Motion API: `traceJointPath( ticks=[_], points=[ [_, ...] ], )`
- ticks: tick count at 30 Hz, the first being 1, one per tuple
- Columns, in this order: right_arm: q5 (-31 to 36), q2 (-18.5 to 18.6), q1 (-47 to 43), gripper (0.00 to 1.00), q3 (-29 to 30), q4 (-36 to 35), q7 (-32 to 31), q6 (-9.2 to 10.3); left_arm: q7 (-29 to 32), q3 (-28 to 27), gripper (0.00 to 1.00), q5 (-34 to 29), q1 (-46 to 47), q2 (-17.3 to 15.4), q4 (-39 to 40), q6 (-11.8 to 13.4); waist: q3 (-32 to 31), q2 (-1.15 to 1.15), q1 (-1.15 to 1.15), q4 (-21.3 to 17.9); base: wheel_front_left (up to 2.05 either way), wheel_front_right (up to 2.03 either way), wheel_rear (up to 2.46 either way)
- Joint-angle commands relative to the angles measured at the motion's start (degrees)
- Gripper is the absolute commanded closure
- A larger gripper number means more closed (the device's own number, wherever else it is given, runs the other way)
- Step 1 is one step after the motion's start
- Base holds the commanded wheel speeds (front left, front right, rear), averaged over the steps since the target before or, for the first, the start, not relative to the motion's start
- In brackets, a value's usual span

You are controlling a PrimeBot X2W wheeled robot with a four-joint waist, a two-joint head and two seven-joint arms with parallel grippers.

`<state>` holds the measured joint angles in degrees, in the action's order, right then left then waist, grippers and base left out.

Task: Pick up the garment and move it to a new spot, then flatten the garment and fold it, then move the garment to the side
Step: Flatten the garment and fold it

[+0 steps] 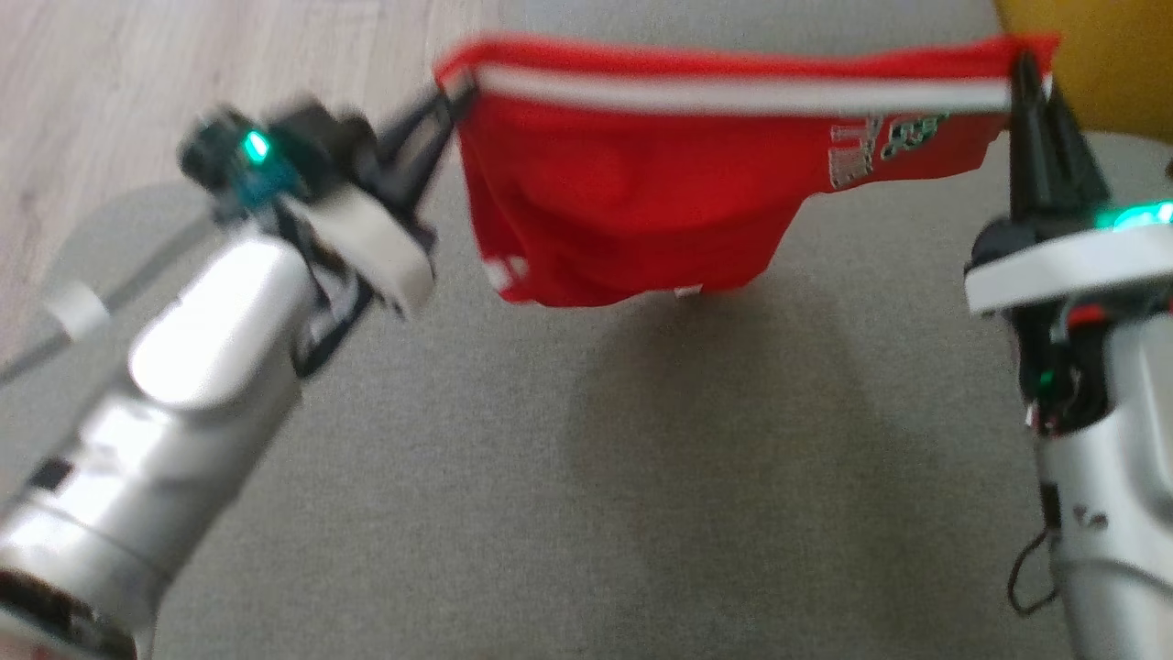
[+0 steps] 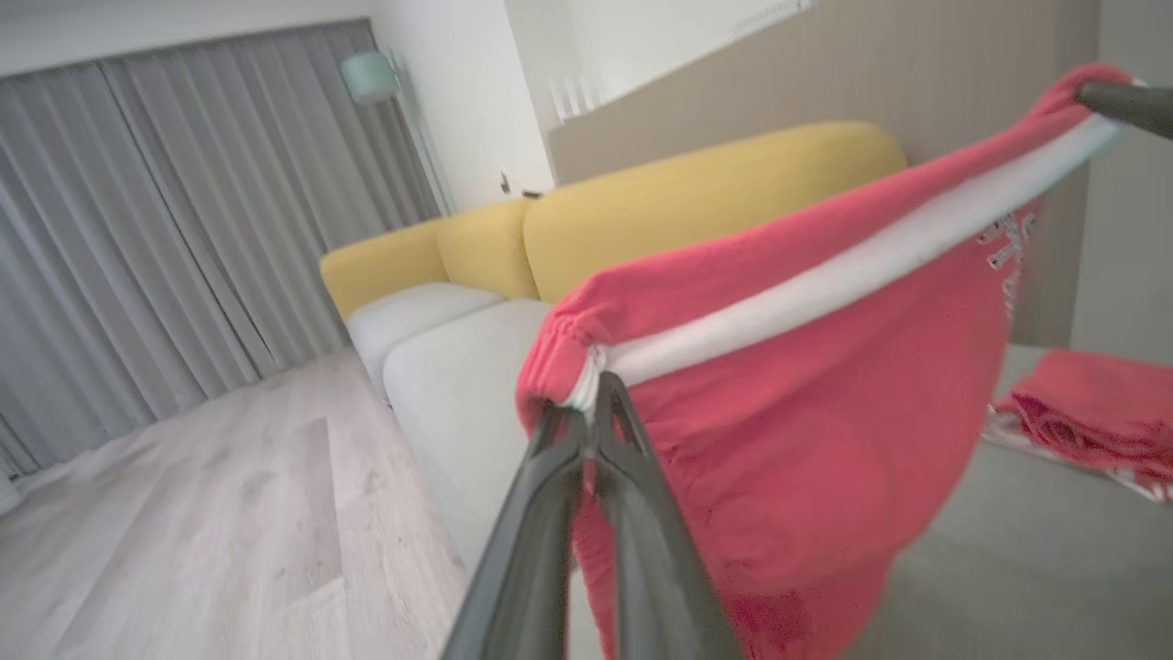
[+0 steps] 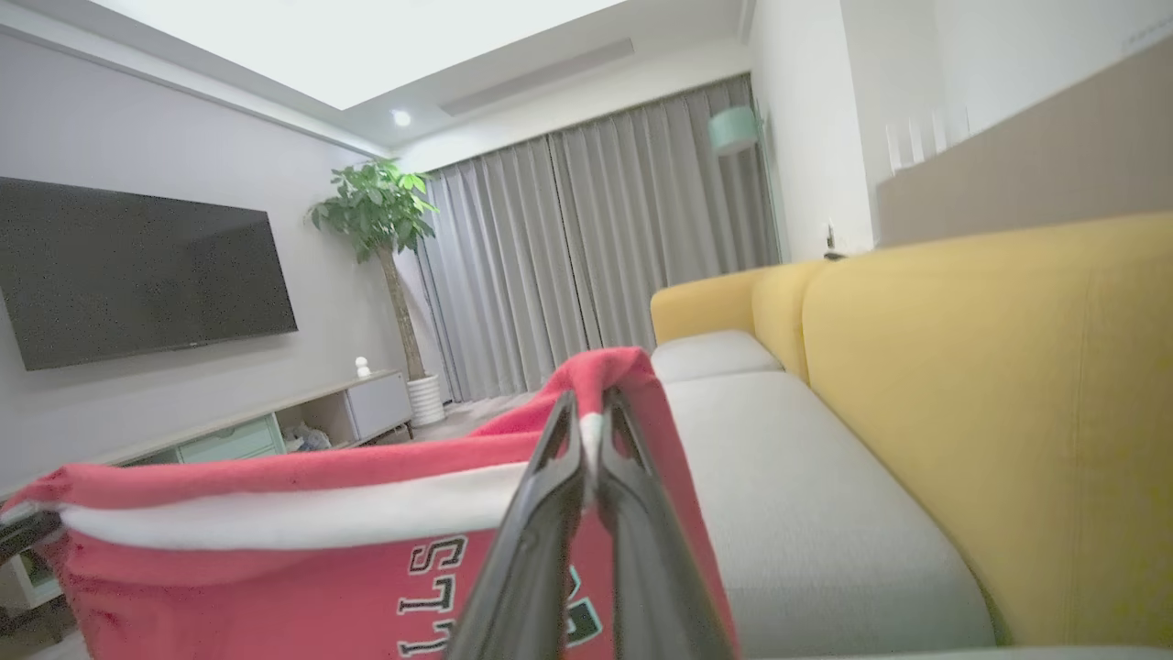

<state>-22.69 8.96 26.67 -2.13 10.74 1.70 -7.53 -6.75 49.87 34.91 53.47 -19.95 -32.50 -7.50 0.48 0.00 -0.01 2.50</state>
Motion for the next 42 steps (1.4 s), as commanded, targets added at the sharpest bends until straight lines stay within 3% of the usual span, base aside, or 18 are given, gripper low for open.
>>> traceJointPath(
  ticks=[1,8,16,21,25,29,32,39,42],
  points=[
    [0.0,0.6,2.5,1.0,-1.3,-2.3,-0.2,0.04,0.2,-2.9,1.0,0.8,3.8,-2.1,1.5,0.3,-0.9,0.0,0.01,-0.3,0.0,0.0,0.0],
    [3.2,1.5,5.9,1.0,-0.6,-6.7,-2.1,0.04,3.0,-5.2,1.0,1.8,9.2,-3.7,3.1,1.3,-3.0,0.0,0.01,-0.3,0.0,0.0,0.0],
    [8.5,0.8,-0.3,1.0,2.9,-13.8,-8.0,0.04,9.1,-5.0,1.0,6.2,3.7,-6.0,11.5,2.0,-3.2,0.0,0.01,0.6,0.0,0.0,0.0],
    [10.5,2.0,-2.7,1.0,3.3,-15.4,-11.8,0.04,13.0,-4.0,1.0,7.2,0.8,-8.3,16.5,3.0,-0.4,0.0,0.01,0.7,0.0,0.0,0.0],
    [11.7,2.7,1.4,1.0,3.2,-15.0,-14.8,0.04,14.4,-5.7,1.0,7.9,2.7,-9.5,18.0,4.4,5.4,0.0,0.01,0.1,0.0,0.0,0.0],
    [11.4,3.1,10.8,1.0,0.8,-11.3,-17.2,0.04,14.4,-7.2,1.0,6.8,8.1,-9.7,16.2,4.4,12.6,0.0,0.01,-0.9,0.0,0.0,0.0],
    [10.6,2.6,20.8,1.0,0.0,-5.2,-17.4,0.04,13.2,-9.6,1.0,7.1,13.5,-8.0,11.8,5.1,17.4,0.0,0.01,-1.6,0.0,0.0,0.0],
    [15.1,1.7,42.6,1.0,-1.8,13.5,-7.6,0.04,3.9,-13.2,1.0,3.5,27.5,-4.2,-2.7,6.8,23.4,0.0,0.01,-2.5,0.0,0.0,0.0],
    [16.6,0.9,45.7,1.0,-1.1,18.6,-4.4,0.04,1.7,-13.6,1.0,4.2,29.5,-2.5,-6.4,4.9,23.8,0.0,0.01,-2.4,0.0,0.0,0.0]
  ],
)
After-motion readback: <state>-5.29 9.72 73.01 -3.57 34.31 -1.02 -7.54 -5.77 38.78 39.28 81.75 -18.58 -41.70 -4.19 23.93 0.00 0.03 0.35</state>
